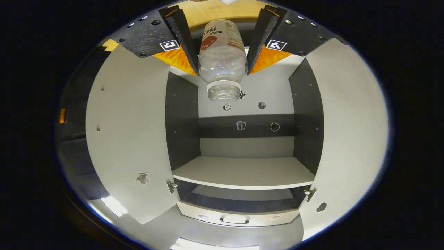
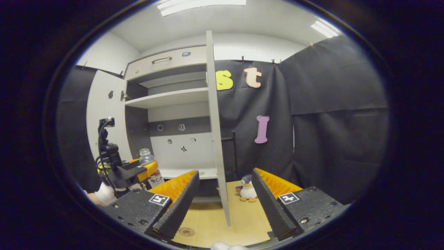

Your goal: Grasp the bottle in the cabinet with the left hand and place it on the coaster, then close the right door with the right hand and the left door with the left hand.

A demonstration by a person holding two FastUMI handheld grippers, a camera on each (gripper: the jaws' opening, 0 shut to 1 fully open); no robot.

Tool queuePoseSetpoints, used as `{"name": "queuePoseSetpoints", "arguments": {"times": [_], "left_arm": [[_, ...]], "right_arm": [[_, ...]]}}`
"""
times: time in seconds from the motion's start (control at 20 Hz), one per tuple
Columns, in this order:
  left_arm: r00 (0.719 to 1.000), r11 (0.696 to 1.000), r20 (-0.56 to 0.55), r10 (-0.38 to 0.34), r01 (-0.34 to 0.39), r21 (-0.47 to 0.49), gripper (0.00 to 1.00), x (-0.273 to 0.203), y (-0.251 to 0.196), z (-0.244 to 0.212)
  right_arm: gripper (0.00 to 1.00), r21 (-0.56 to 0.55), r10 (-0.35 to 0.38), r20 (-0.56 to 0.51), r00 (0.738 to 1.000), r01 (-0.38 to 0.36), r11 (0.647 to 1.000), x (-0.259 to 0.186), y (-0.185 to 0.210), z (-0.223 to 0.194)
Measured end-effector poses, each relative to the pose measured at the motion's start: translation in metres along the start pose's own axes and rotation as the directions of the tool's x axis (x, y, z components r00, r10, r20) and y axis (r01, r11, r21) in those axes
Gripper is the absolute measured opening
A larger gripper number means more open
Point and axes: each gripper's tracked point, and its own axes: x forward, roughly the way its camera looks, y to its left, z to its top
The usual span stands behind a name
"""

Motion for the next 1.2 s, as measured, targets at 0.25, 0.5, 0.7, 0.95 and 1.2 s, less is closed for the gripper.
{"name": "queuePoseSetpoints", "arguments": {"times": [0.25, 0.5, 0.7, 0.95, 1.2], "left_arm": [[0.997, 0.999, -0.061, -0.037, 0.037, 0.005, 0.75, -0.042, -0.015, -0.078], [0.992, 0.998, -0.109, -0.057, 0.057, -0.002, 0.76, -0.069, -0.036, -0.152], [0.991, 0.998, -0.122, -0.053, 0.05, -0.031, 0.76, -0.082, -0.056, -0.195], [0.994, 0.996, -0.084, -0.067, 0.061, -0.062, 0.76, -0.085, -0.073, -0.23], [0.993, 0.996, -0.114, -0.024, 0.014, -0.088, 0.76, -0.083, -0.062, -0.268]], "right_arm": [[0.95, -0.012, 0.016, -0.024, 1.0, -0.016, 1.0, -0.01, 0.007, -0.011], [0.99, -0.05, 0.036, -0.066, 0.997, -0.039, 0.998, -0.012, 0.014, -0.011], [0.99, -0.111, 0.04, -0.104, 0.994, -0.052, 0.992, -0.009, 0.022, -0.014], [0.99, -0.102, 0.079, -0.14, 0.987, -0.094, 0.99, -0.005, 0.04, -0.024], [0.99, -0.149, 0.093, -0.2, 0.975, -0.124, 0.981, 0.006, 0.049, -0.047]]}}
